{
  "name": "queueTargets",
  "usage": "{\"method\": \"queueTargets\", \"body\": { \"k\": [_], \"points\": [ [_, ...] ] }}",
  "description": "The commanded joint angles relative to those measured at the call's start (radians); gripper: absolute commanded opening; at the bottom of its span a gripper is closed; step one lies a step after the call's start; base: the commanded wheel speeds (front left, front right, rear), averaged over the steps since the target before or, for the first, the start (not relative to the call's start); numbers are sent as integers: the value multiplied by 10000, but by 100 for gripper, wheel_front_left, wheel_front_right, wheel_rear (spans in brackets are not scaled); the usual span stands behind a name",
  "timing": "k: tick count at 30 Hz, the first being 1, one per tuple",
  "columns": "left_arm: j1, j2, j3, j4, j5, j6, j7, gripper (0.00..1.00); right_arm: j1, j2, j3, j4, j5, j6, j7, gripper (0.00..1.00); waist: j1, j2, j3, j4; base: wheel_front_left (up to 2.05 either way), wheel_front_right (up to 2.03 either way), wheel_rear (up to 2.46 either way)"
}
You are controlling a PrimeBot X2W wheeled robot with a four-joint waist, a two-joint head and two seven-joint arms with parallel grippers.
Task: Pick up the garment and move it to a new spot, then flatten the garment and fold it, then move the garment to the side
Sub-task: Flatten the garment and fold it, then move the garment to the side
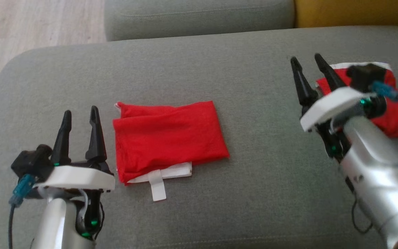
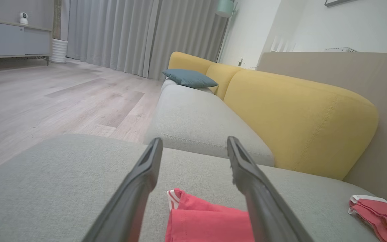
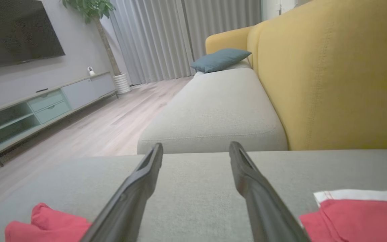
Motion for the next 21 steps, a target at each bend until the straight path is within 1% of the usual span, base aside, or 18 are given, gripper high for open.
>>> {"method": "queueTargets", "body": {
  "k": [1,4,8,11,13,16,21],
  "points": [
    [-538,97,303,-391,116,-59,-53,100,121,55,-255,-462,-343,-7,-134,100,0,0,-9,-78,0,0,0],
    [-444,97,341,-394,442,-85,-53,100,1263,372,-1654,-1472,-2017,-7,-134,100,0,0,-39,-166,0,0,0],
    [-218,97,334,-493,815,-119,-53,100,2881,1117,-3305,-2819,-4003,-7,-135,100,0,0,-78,-179,0,0,0],
    [-5,97,313,-632,825,-108,-53,100,3914,1606,-4241,-3734,-5025,-7,-135,100,0,0,-76,-161,0,0,0],
    [135,97,276,-702,859,-99,-53,100,4416,1790,-4663,-4255,-5475,-7,-135,100,0,0,-58,-160,0,0,0],
    [304,97,211,-791,866,-59,-53,100,4964,1889,-4958,-4866,-5950,-7,-135,100,0,0,-34,-170,0,0,0],
    [449,97,106,-851,854,-15,-53,100,5464,1905,-4924,-5493,-5661,-7,-135,100,0,0,5,-160,0,0,0]
  ]
}}
